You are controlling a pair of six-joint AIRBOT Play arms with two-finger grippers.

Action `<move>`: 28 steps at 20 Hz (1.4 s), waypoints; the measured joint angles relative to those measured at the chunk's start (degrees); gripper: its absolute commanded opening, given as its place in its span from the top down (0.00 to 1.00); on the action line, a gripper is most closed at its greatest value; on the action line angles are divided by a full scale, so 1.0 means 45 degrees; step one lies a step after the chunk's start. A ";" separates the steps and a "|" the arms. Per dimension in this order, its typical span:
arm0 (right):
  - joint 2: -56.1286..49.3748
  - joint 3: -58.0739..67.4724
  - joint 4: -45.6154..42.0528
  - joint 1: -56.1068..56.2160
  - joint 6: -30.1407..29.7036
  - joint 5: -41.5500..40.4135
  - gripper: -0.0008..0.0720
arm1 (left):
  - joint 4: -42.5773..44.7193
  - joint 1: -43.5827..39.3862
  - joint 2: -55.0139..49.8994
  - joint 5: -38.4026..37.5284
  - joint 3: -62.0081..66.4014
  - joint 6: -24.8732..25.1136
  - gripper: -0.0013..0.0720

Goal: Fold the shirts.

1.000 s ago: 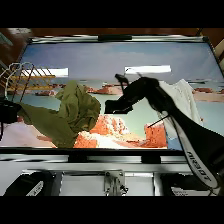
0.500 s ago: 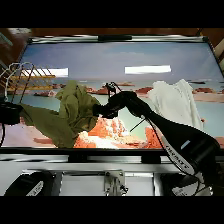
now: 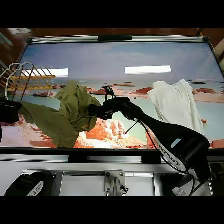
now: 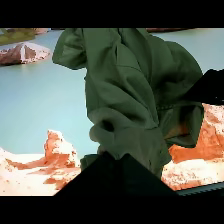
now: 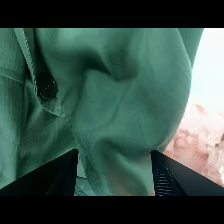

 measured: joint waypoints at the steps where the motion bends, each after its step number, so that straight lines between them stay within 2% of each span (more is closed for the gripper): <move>1: -0.0015 0.0000 0.0019 0.0019 0.0010 0.0053 0.20 | -0.0005 0.0000 0.0000 0.0053 -0.0005 0.0000 0.93; 3: -0.0024 0.0000 0.0039 0.0024 0.0063 0.0151 0.22 | -0.0010 0.0000 0.0039 0.0083 -0.0005 0.0000 0.93; 4: -0.0034 0.0000 0.0039 0.0000 0.0112 0.0170 0.51 | -0.0010 0.0000 0.0087 0.0117 -0.0005 0.0000 0.93; 5: -0.0039 0.0000 0.0039 -0.0005 0.0243 0.0204 0.90 | -0.0010 0.0000 0.0141 0.0175 -0.0005 0.0005 0.93; 8: 0.0019 0.0000 0.0034 0.0000 0.0311 0.0194 0.89 | -0.0049 0.0000 0.0291 0.0568 -0.0005 0.0000 0.93; 12: 0.1481 0.0010 -0.0588 -0.0345 -0.1530 0.0175 0.89 | -0.0670 0.0000 0.0350 0.1996 0.0369 0.0000 0.93; 16: 0.5265 0.0180 -0.3031 -0.1574 -0.2657 0.0073 0.89 | -0.1258 -0.0005 0.0374 0.4983 0.2482 0.0005 0.93; 18: 0.7650 0.0559 -0.4362 -0.2244 -0.2997 0.0180 0.89 | -0.1394 -0.0005 0.0398 0.5965 0.3949 0.0010 0.93; 23: 1.1817 0.2040 -0.5829 -0.2846 -0.3337 0.1025 0.89 | -0.1705 -0.0015 0.0355 0.6785 0.5838 -0.0457 0.93; 26: 1.3080 0.2594 -0.6237 -0.2939 -0.3400 0.1098 0.89 | -0.1758 -0.0015 0.0219 0.6955 0.6130 -0.0583 0.93; 28: 1.3396 0.2749 -0.6407 -0.2963 -0.3390 0.0238 0.89 | -0.1763 -0.0015 0.0063 0.6858 0.6047 -0.0627 0.93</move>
